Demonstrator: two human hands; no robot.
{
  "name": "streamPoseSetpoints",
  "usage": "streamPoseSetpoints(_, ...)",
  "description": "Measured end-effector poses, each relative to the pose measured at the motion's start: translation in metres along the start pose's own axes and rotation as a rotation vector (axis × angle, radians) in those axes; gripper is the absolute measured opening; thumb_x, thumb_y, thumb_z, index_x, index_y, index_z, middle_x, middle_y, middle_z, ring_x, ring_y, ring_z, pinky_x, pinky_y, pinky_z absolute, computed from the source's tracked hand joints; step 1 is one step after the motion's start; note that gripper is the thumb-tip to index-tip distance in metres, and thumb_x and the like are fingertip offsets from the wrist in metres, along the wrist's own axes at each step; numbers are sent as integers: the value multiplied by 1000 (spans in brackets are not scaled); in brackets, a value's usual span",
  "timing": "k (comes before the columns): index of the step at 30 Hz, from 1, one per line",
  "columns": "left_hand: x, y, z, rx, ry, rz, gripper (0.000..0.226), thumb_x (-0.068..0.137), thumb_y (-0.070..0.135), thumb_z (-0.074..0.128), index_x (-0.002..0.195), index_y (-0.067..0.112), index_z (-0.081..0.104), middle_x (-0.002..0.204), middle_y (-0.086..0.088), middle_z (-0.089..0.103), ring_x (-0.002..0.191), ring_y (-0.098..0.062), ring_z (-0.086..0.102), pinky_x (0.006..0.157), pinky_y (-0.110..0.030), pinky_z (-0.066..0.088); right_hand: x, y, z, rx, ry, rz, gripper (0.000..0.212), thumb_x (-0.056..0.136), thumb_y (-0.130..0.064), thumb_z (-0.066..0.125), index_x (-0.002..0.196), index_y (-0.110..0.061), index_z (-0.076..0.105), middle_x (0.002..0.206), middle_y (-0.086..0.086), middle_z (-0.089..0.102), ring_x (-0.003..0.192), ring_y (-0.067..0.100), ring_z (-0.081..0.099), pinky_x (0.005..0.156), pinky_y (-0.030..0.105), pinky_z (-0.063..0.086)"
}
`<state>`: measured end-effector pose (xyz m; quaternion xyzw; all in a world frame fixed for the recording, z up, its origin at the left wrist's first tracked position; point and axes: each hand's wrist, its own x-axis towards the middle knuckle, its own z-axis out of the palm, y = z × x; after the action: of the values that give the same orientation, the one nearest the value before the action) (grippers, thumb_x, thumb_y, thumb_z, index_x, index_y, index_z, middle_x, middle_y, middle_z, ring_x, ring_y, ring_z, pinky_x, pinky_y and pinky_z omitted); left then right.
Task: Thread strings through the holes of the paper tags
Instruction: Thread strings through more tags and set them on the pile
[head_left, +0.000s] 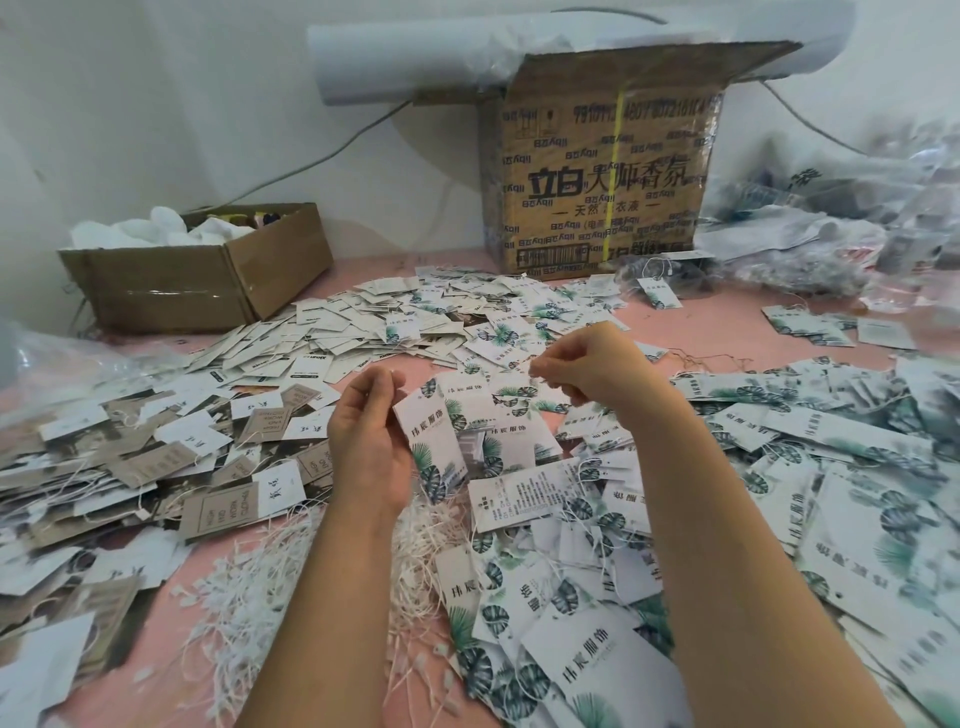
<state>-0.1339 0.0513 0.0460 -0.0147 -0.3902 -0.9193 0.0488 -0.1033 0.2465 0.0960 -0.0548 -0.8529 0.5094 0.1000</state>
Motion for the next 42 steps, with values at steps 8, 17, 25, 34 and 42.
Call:
streamPoseSetpoints(8,-5,13,9,298,-248,126,16,71,15,65,87,12,64,70,6,70,65,-3,64,64,-22,53,-7,-20,15,260,-78,-193,15,78,6,67,75,-9,65,56,1,66,49,9,62,52,20,53)
streamPoseSetpoints(17,-16,21,27,641,-426,337,26,85,-3,62,83,20,50,73,9,62,61,0,52,57,-12,43,-10,-34,32,179,-32,-408,19,75,0,73,67,-17,69,50,-9,62,47,1,53,51,17,50)
streamPoseSetpoints(25,-17,24,28,639,-419,351,27,84,-2,63,82,20,47,71,11,64,61,-1,51,57,-13,42,-12,-36,33,189,-96,-408,21,80,3,66,68,-13,64,49,-12,59,47,0,50,52,17,47)
streamPoseSetpoints(34,-18,26,25,737,-447,410,27,84,0,65,82,22,48,76,12,65,69,-10,53,61,-18,46,-13,-36,32,230,-89,-357,15,80,0,68,70,-11,67,50,-8,60,47,3,53,53,19,50)
streamPoseSetpoints(42,-19,25,23,849,-468,431,30,86,6,64,79,30,48,86,-14,62,68,-31,48,67,-50,48,-13,-34,29,281,-137,-231,2,78,-4,70,77,-4,69,61,5,63,49,6,55,51,18,50)
